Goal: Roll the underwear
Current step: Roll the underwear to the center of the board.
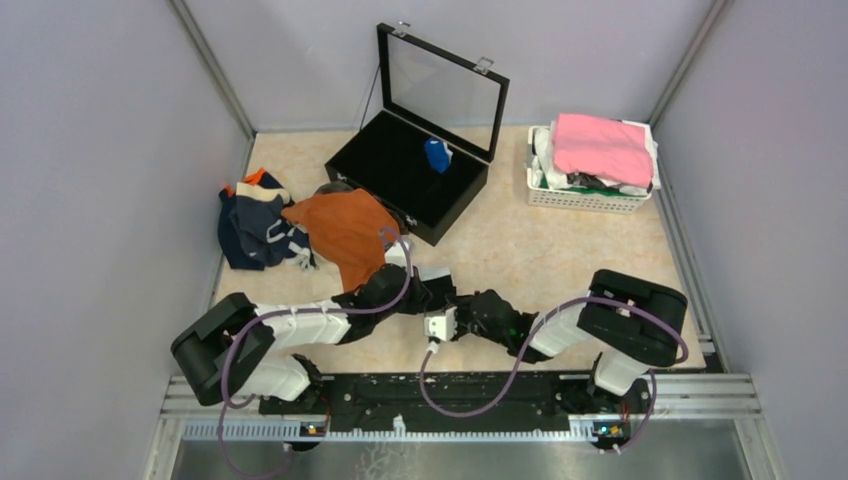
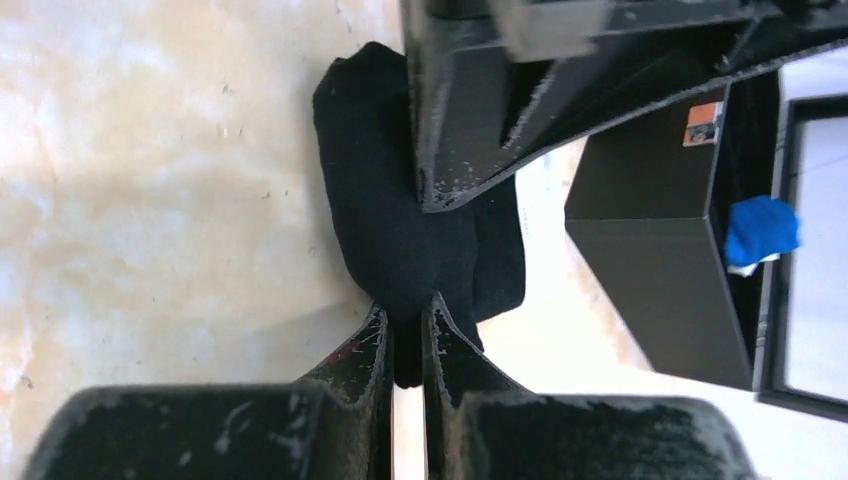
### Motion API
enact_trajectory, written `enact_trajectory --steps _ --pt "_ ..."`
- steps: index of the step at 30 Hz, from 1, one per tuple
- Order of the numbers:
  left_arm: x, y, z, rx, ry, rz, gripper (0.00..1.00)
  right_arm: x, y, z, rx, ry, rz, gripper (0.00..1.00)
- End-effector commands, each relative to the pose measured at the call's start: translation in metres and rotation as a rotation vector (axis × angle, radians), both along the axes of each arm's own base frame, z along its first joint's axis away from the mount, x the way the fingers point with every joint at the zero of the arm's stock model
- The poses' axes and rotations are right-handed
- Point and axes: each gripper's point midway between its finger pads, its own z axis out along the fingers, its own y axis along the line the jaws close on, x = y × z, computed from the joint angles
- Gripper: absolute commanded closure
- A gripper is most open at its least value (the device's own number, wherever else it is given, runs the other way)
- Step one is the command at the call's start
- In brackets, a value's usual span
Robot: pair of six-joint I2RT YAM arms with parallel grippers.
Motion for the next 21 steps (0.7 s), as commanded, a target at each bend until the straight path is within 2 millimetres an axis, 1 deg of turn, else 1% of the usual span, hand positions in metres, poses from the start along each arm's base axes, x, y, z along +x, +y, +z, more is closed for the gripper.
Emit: enact_trajectory --steps 1,3,7,10,13,21 --pt "-0.019 0.028 -0.019 0.117 0.074 -0.004 1.00 -0.013 0.001 -0.005 0.062 0.304 -0.161 1.00" --pt "-0.015 0.025 0.000 0.085 0.040 0.003 1.00 -0.022 0.002 -0.005 0.078 0.389 -0.177 1.00" --pt "-0.009 0.027 0.026 0.058 -0.015 0.025 1.00 -0.044 0.007 -0.005 0.125 0.552 -0.171 1.00" --pt "-0.006 0.032 0.034 0.063 -0.033 0.041 1.00 -0.059 0.011 -0.008 0.121 0.675 -0.179 1.00" --pt "-0.006 0.039 0.038 0.070 -0.048 0.059 1.00 -0.069 0.013 -0.008 0.126 0.769 -0.198 1.00" --pt "-0.010 0.058 0.047 0.074 -0.068 0.100 1.00 -0.098 0.023 0.006 0.198 1.029 -0.190 1.00"
